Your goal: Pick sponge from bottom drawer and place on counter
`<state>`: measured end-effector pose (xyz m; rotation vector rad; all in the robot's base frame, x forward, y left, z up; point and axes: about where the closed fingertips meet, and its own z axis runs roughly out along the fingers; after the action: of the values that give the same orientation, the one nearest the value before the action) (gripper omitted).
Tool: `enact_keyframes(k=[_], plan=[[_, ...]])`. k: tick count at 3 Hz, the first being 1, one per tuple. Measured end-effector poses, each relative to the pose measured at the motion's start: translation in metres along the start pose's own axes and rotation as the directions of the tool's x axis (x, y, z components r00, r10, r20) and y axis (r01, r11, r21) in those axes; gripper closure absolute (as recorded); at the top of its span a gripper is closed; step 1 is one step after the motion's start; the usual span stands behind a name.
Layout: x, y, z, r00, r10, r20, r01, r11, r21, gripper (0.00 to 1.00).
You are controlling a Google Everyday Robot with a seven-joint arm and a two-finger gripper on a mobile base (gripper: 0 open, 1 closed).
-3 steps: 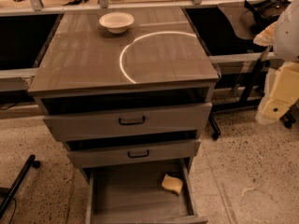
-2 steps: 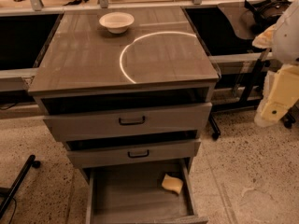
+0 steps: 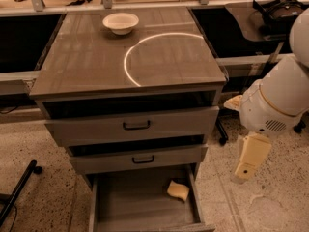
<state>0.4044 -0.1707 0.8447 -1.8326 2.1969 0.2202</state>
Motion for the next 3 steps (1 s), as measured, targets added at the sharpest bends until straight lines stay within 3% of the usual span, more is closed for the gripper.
enact_keyframes(k=[1, 2, 3], plan=[[0.000, 0.000, 0.000, 1.000, 0.000, 0.000, 0.000, 1.0000, 0.001, 0.00], [-0.002, -0.004, 0.022, 0.998, 0.000, 0.066, -0.001, 1.0000, 0.007, 0.00], [-0.003, -0.005, 0.070, 0.981, 0.013, 0.196, -0.013, 0.9999, 0.000, 0.00]])
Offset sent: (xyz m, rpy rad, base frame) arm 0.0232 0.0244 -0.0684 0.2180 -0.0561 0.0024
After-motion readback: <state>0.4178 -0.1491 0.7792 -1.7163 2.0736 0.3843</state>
